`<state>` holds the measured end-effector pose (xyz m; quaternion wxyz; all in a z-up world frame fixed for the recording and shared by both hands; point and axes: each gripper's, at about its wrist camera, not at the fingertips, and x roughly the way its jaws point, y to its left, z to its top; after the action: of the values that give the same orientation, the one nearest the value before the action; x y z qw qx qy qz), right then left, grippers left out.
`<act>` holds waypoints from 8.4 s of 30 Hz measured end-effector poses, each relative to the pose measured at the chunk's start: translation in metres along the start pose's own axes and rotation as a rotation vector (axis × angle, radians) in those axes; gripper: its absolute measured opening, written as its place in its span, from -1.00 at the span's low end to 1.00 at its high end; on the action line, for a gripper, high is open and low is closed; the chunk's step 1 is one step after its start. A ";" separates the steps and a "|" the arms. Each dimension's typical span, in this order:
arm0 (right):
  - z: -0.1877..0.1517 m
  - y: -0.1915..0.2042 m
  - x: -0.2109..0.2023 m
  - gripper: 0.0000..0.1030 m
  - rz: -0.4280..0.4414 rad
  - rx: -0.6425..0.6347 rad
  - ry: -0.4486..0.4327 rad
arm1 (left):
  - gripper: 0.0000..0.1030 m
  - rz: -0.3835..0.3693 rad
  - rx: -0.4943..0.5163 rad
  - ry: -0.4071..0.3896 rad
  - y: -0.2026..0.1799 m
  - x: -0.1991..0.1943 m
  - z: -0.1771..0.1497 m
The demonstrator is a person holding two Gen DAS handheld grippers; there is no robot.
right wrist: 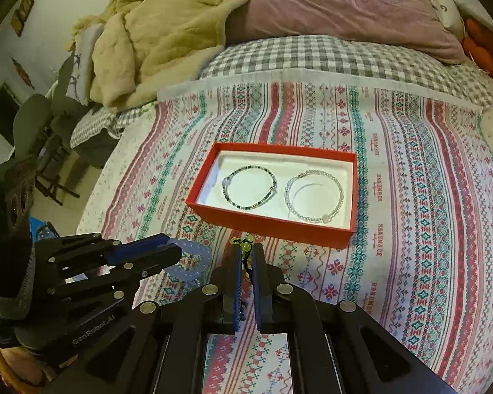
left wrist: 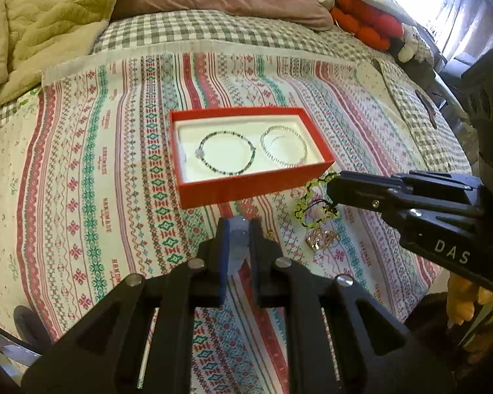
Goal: Organize jewelry
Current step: 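Carry both bead bracelets into the red box and open both tools, then withdraw both tools from the box toward the remaining jewelry, then lower the left tool onto the small black charm and close it, then grasp a gold ring with the right tool while the left tool holds the black charm, then carry the black charm and gold ring into the red box and open both tools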
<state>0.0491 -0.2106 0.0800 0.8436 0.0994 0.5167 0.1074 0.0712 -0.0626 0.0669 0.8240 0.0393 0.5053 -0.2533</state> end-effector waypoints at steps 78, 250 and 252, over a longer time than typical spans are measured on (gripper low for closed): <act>-0.013 -0.036 -0.009 1.00 -0.248 -0.034 -0.049 | 0.99 0.209 -0.120 -0.030 0.011 0.017 -0.014; 0.038 -0.062 0.040 -0.51 -0.098 0.083 -0.036 | 0.17 -0.013 -0.071 -0.175 0.000 0.060 0.036; 0.037 -0.060 0.037 -0.49 -0.097 0.071 -0.037 | 0.21 -0.008 -0.069 -0.176 0.000 0.055 0.033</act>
<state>0.1027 -0.2595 0.0484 0.8532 0.1060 0.5086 0.0463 0.1186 -0.0940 0.0359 0.8650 -0.0137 0.4394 -0.2417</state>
